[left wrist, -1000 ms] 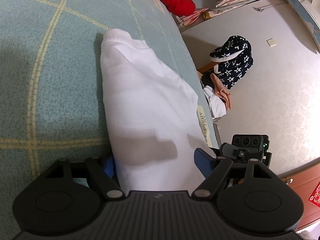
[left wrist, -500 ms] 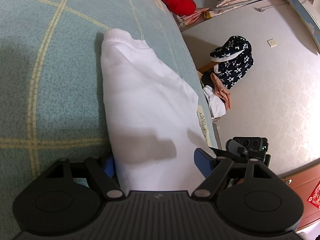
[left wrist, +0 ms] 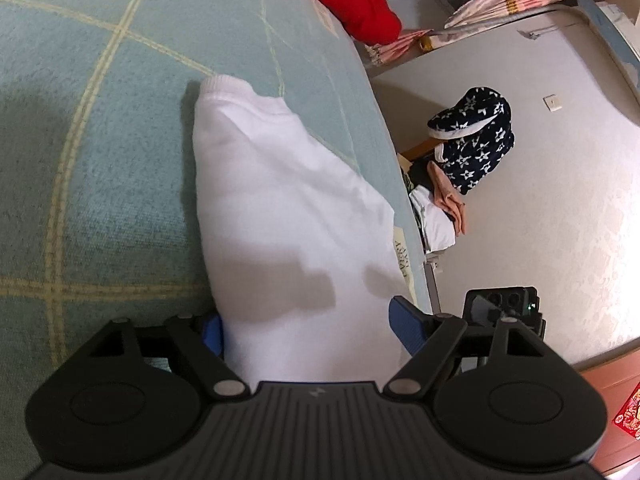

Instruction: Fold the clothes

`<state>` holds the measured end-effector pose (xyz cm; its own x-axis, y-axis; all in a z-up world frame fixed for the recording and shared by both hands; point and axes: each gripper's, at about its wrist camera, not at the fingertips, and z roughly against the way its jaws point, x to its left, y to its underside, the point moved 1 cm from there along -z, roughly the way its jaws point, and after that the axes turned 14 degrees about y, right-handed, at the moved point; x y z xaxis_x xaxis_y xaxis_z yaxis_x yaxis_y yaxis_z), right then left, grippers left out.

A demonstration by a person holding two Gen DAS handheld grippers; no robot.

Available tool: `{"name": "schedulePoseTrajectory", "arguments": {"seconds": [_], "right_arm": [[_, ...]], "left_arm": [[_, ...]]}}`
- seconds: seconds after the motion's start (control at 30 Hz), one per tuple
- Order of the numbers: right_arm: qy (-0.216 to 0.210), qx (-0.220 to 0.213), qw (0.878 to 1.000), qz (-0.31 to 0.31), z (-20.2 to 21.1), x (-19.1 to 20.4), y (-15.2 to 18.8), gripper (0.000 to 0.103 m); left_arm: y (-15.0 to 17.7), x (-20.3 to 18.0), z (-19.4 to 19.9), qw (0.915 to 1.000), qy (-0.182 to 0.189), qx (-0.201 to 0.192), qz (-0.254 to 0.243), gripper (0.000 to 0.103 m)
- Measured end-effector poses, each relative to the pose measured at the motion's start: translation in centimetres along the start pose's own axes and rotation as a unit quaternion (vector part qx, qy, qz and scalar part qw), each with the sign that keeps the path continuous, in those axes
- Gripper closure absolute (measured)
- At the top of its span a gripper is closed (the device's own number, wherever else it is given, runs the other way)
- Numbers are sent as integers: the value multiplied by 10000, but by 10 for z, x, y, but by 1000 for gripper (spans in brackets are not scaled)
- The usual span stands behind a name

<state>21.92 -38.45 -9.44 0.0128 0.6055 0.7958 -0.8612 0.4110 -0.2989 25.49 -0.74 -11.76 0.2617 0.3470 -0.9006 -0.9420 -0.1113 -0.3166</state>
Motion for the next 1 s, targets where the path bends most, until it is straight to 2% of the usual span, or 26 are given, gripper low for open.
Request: {"name": "schedulePoseTrajectory", "arguments": {"seconds": [0.07,0.1,0.17,0.23,0.33,0.43,0.53,0.73,1.0], "right_arm": [[-35,-65,10000,35,4,4,2,0],[8,-88,9999,135,5,8,3,0],[248,-46,9992,324,1,13,3,0],[439,52,9986,306,-8,10,2,0],[375,-43,9993,74,-12,4,2,0],[307,-143,9992,194,-6,20,6,0],[310,-124,9990,292,-2,35,6,0],[353,-19,9969,703,-7,68,9,0],[405,130,9929,1108,-33,116,20,0]], "left_arm": [[1,-5,4,9999,88,-52,-139,25],[-1,-5,3,9998,9,-34,-171,25],[-6,-2,-1,9995,-257,17,-158,25],[-6,0,-2,9997,-205,-26,-115,25],[-6,2,-3,9999,-89,-100,-56,25],[-6,-10,4,9998,41,-91,-196,25],[-7,-18,14,9996,19,-119,-241,25],[-1,-26,48,9986,-2,-397,-351,25],[10,-25,103,9962,-50,-751,-445,25]]}}
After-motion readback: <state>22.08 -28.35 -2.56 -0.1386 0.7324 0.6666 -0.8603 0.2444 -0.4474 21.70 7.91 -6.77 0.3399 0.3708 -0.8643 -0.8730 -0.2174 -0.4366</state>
